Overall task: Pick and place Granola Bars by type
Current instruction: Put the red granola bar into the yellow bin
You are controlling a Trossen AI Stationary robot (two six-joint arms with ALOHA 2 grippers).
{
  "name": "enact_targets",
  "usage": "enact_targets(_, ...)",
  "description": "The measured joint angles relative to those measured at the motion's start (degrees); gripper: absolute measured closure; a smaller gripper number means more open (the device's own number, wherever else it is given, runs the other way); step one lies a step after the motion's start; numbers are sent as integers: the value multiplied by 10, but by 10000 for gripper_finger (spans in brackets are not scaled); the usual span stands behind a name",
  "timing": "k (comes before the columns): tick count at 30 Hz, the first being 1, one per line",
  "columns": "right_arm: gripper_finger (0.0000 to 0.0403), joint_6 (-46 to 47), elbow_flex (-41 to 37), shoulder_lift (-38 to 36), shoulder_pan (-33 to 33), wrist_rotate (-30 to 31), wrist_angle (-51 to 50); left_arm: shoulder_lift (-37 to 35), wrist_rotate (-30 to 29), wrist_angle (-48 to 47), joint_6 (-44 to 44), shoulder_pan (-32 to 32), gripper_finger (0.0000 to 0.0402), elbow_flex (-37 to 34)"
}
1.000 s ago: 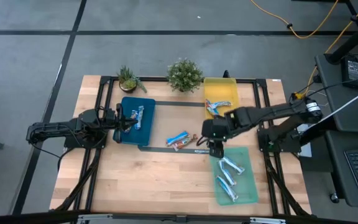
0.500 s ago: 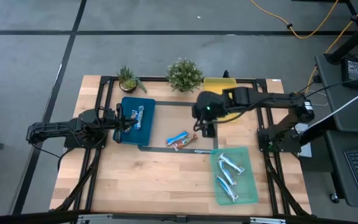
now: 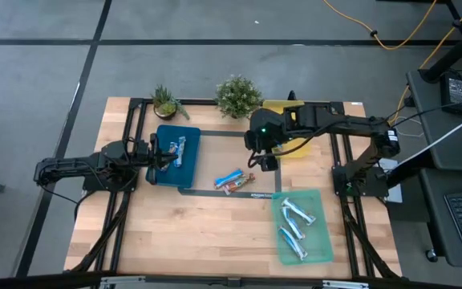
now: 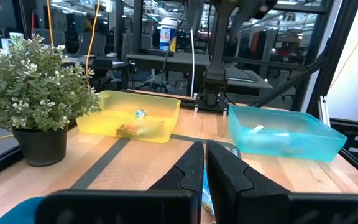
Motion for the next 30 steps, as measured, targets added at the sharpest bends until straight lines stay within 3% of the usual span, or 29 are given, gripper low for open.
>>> enact_targets(12,73,-56,-137,1,-21,-122,74,0,0,0,0,0,389,0)
enact_targets(21,73,-151,-138,7,-46,-130,93,0,0,0,0,0,392,0)
enact_targets(30,73,-121,-165,42,-54,-134,121,0,0,0,0,0,392,0)
